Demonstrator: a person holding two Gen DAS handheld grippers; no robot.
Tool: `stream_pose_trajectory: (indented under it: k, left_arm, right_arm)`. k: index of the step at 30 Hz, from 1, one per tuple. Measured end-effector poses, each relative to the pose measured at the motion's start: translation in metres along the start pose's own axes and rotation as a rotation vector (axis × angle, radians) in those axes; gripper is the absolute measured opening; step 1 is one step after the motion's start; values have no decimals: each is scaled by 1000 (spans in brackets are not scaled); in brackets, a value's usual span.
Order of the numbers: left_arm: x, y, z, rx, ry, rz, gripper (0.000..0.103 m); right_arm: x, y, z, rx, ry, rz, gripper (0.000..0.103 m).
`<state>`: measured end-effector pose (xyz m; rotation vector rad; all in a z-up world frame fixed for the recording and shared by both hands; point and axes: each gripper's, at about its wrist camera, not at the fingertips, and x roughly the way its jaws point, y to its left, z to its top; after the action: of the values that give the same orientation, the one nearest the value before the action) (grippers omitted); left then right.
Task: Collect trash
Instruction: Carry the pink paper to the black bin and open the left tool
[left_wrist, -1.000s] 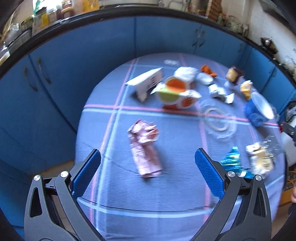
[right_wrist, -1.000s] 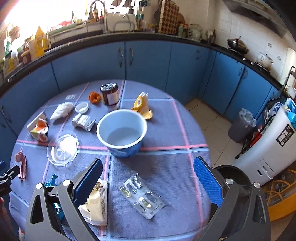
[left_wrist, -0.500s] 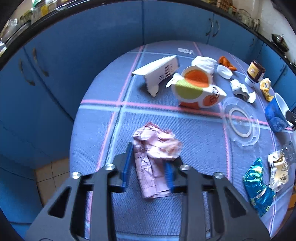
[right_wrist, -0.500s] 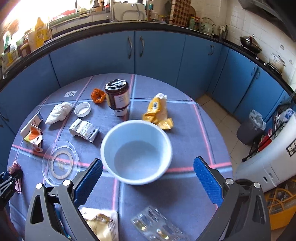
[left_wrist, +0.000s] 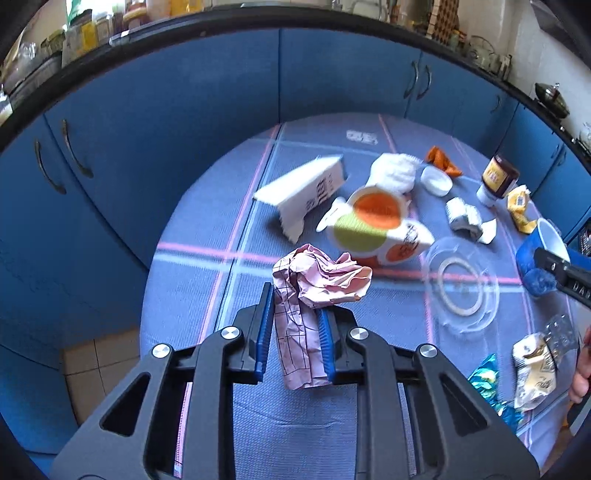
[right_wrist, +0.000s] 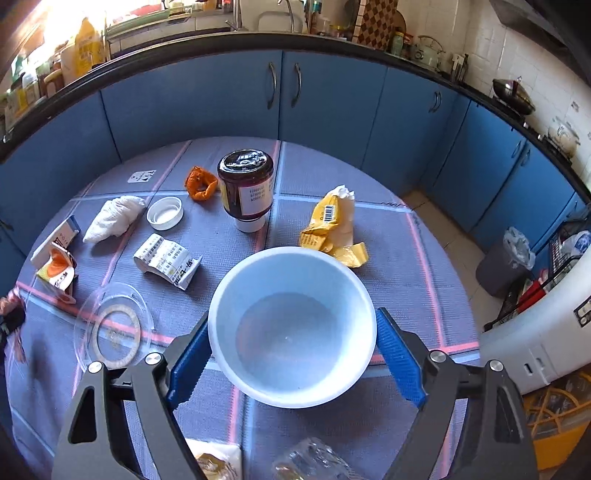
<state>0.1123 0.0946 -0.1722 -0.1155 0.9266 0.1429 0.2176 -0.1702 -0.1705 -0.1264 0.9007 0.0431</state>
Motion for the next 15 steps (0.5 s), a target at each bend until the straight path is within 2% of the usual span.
stream_pose_trajectory:
  k: [6, 15]
  left_arm:
    - [-17, -30, 16, 42, -61, -19, 23]
    - [-33, -130, 43, 180, -121, -142, 23]
  right_arm:
    - [-23, -19, -3, 26, -44, -14, 81]
    - [-52, -73, -15, 106, -73, -72, 81]
